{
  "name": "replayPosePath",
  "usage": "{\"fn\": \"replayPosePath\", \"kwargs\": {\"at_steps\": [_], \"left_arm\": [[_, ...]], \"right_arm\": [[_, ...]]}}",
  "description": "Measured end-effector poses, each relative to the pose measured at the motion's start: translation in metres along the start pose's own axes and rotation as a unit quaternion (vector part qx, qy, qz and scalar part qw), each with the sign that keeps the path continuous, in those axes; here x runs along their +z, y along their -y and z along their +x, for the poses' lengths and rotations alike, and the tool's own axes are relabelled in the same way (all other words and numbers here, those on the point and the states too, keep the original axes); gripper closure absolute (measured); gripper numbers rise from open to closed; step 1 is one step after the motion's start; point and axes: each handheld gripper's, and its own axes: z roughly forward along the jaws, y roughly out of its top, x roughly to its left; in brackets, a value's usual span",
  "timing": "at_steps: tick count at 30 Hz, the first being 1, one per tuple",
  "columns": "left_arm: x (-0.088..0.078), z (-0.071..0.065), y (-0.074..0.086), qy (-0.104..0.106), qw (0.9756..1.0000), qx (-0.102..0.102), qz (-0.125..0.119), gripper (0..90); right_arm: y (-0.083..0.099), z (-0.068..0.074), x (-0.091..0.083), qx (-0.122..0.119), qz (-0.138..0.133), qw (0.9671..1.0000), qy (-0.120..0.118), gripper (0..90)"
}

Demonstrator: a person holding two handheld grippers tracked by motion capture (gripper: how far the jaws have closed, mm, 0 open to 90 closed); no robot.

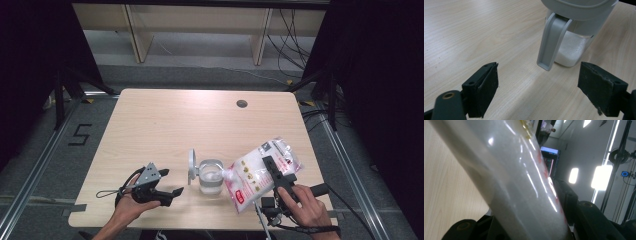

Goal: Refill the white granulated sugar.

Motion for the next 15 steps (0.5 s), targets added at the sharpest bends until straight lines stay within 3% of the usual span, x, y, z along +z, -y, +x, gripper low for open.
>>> {"fn": "replayPosePath", "kwargs": {"at_steps": [8, 10, 13, 15], "left_arm": [[0.0, -0.0001, 0.0002, -0.001, 1.0, 0.001, -0.003, 16.3], [0.0001, -0.0001, 0.0002, -0.001, 1.0, 0.0, -0.003, 16.2], [0.0002, -0.0003, 0.0003, 0.0, 1.0, -0.001, -0.003, 16.3], [0.0002, -0.0002, 0.0002, 0.0, 1.0, -0.001, -0.003, 16.3]], "right_arm": [[-0.0006, -0.0008, 0.0001, 0.0, -0.004, 1.0, 0.002, 65.8], [-0.0012, -0.0043, 0.0005, -0.025, -0.009, 0.9996, 0.004, 65.9], [-0.0005, -0.0027, 0.0002, -0.013, -0.007, 0.9999, 0.004, 65.9], [0.0001, 0.0014, -0.0012, 0.012, 0.005, 0.9999, -0.001, 65.9]]}}
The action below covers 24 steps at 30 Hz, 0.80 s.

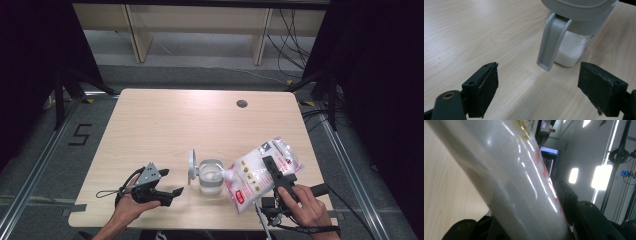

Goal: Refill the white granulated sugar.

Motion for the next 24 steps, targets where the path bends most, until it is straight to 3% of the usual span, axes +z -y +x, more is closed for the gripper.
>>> {"fn": "replayPosePath", "kwargs": {"at_steps": [2, 4, 5, 8, 10, 19, 21, 24], "left_arm": [[-0.0004, 0.0004, -0.0001, -0.002, 1.0, 0.002, 0.001, 16.2], [-0.0001, 0.0001, 0.0, -0.001, 1.0, 0.0, -0.001, 16.3], [-0.0002, 0.0001, 0.0, -0.001, 1.0, 0.0, 0.0, 16.3], [-0.0003, 0.0004, -0.0001, -0.002, 1.0, 0.002, 0.001, 16.3], [-0.0001, 0.0002, 0.0, 0.0, 1.0, 0.0, 0.0, 16.3], [-0.0002, 0.0002, 0.0, -0.001, 1.0, 0.0, -0.001, 16.2], [-0.0002, 0.0002, 0.0, -0.001, 1.0, 0.0, -0.001, 16.3], [-0.0003, 0.0002, 0.0, -0.001, 1.0, 0.0, -0.001, 16.3]], "right_arm": [[0.0009, -0.0036, 0.0015, -0.027, -0.008, 0.9996, 0.001, 66.0], [0.0012, -0.0032, 0.0015, -0.024, -0.009, 0.9997, 0.002, 66.0], [-0.0001, -0.0014, 0.0003, -0.004, -0.001, 1.0, 0.0, 66.0], [-0.0003, -0.0007, 0.0001, 0.002, 0.0, 1.0, -0.001, 66.1], [0.0002, -0.0045, 0.0032, -0.026, -0.022, 0.9993, 0.014, 66.1], [-0.0001, -0.0041, 0.0024, -0.02, -0.018, 0.9996, 0.01, 66.2], [-0.0001, -0.0004, 0.0002, 0.007, 0.0, 1.0, -0.001, 66.3], [0.0, 0.0, 0.0006, 0.01, -0.005, 0.9999, 0.005, 66.3]]}}
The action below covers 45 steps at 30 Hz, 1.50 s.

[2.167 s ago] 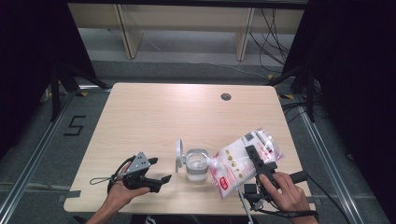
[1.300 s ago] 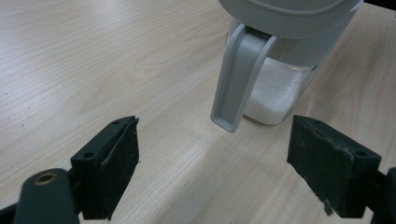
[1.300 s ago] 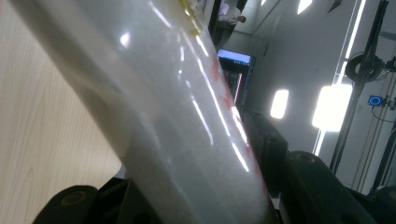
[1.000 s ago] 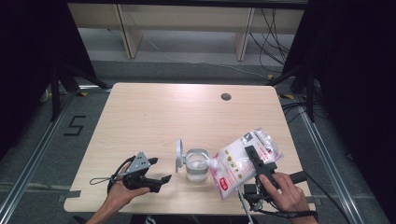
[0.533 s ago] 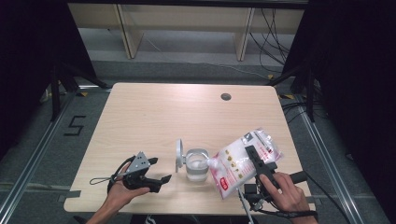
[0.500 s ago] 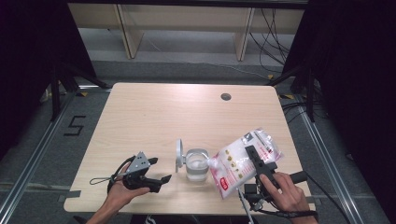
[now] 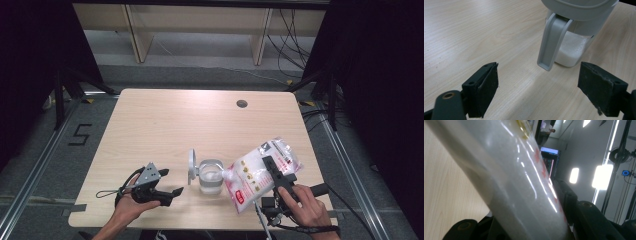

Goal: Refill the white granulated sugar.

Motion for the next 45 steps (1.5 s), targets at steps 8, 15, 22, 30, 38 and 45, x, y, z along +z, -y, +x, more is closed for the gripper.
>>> {"fn": "replayPosePath", "kwargs": {"at_steps": [8, 15, 22, 30, 38, 45], "left_arm": [[0.0, -0.0001, 0.0, 0.0, 1.0, 0.0, 0.0, 16.3], [-0.0001, 0.0, 0.0001, 0.0, 1.0, 0.0, 0.0, 16.2], [0.0003, -0.0003, 0.0002, 0.0, 1.0, 0.0, 0.001, 16.2], [0.0004, -0.0003, 0.0001, 0.0, 1.0, 0.003, 0.0, 16.3], [0.0002, -0.0006, 0.0, -0.002, 1.0, 0.005, 0.002, 16.3], [0.0004, -0.0005, 0.0001, 0.001, 1.0, 0.004, 0.001, 16.3]], "right_arm": [[0.0, 0.0, -0.0002, 0.001, 0.0, 1.0, 0.0, 66.4], [-0.0004, -0.0032, 0.0006, -0.018, -0.008, 0.9998, -0.001, 66.5], [-0.001, -0.0057, 0.0011, -0.035, -0.014, 0.9993, 0.003, 66.5], [-0.0008, -0.0035, 0.001, -0.023, -0.015, 0.9996, 0.008, 66.6], [-0.0009, -0.0042, 0.0006, -0.024, -0.012, 0.9996, 0.009, 66.7], [-0.002, -0.007, 0.0003, -0.037, -0.013, 0.9992, 0.009, 66.9]]}}
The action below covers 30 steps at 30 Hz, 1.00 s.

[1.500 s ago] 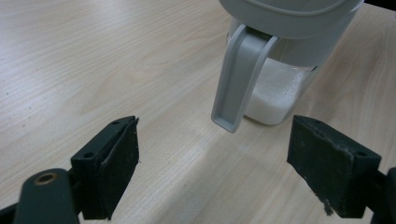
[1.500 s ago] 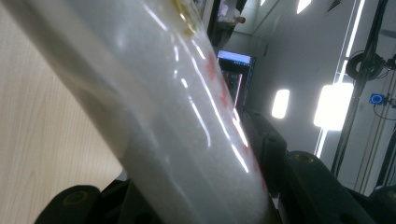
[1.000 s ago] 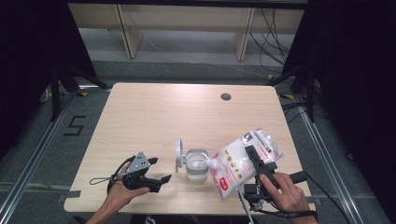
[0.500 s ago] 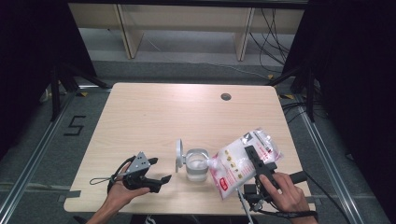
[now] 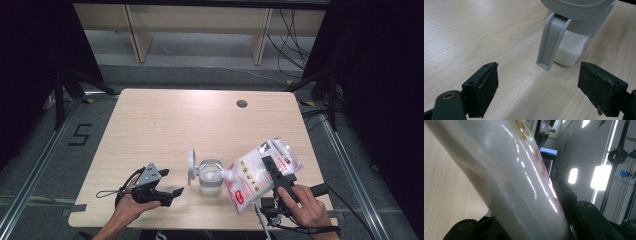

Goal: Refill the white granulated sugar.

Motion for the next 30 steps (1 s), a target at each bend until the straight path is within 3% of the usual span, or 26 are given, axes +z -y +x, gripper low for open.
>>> {"fn": "replayPosePath", "kwargs": {"at_steps": [3, 6, 7, 8, 10, 16, 17, 22, 24, 28, 30], "left_arm": [[0.0, 0.0, 0.0, 0.0, 1.0, 0.0, 0.0, 16.3], [0.0, 0.0002, 0.0, 0.0, 1.0, 0.0, 0.0, 16.3], [0.0, 0.0002, 0.0, 0.0, 1.0, 0.0, 0.0, 16.3], [-0.0002, 0.0, -0.0001, -0.002, 1.0, 0.0, 0.001, 16.3], [0.0, 0.0002, 0.0, 0.0, 1.0, 0.0, -0.001, 16.2], [0.0, 0.0, 0.0, -0.001, 1.0, 0.0, 0.0, 16.3], [0.0, 0.0, 0.0001, 0.0, 1.0, 0.0, 0.0, 16.2], [-0.0001, -0.0002, 0.0, -0.003, 1.0, 0.001, 0.001, 16.3], [-0.0001, -0.0001, 0.0, -0.003, 1.0, 0.0, 0.001, 16.2], [0.0, 0.0001, 0.0001, -0.001, 1.0, 0.0, 0.0, 16.3], [-0.0001, 0.0002, 0.0001, -0.001, 1.0, 0.0, 0.0, 16.3]], "right_arm": [[-0.0003, 0.0, -0.0007, 0.001, 0.005, 1.0, -0.002, 66.9], [-0.0009, 0.0024, -0.0017, 0.016, 0.01, 0.9998, -0.006, 67.0], [-0.0005, 0.0034, -0.0006, 0.02, 0.001, 0.9998, -0.001, 67.1], [-0.0008, 0.0018, 0.0004, 0.009, -0.006, 0.9999, 0.004, 67.1], [-0.0011, 0.0021, -0.0001, 0.008, 0.0, 1.0, -0.005, 67.3], [-0.0011, 0.0017, 0.0006, 0.008, -0.007, 0.9999, 0.006, 67.5], [-0.0009, 0.0033, -0.0004, 0.017, -0.001, 0.9998, 0.002, 67.6], [-0.0003, 0.004, -0.0006, 0.022, 0.003, 0.9998, 0.001, 67.7], [-0.001, 0.0008, 0.0007, 0.001, -0.004, 1.0, 0.0, 67.8], [-0.002, 0.0018, 0.0014, 0.005, -0.009, 0.9999, 0.006, 68.0], [-0.0021, 0.0031, 0.0003, 0.019, 0.002, 0.9998, -0.005, 68.1]]}}
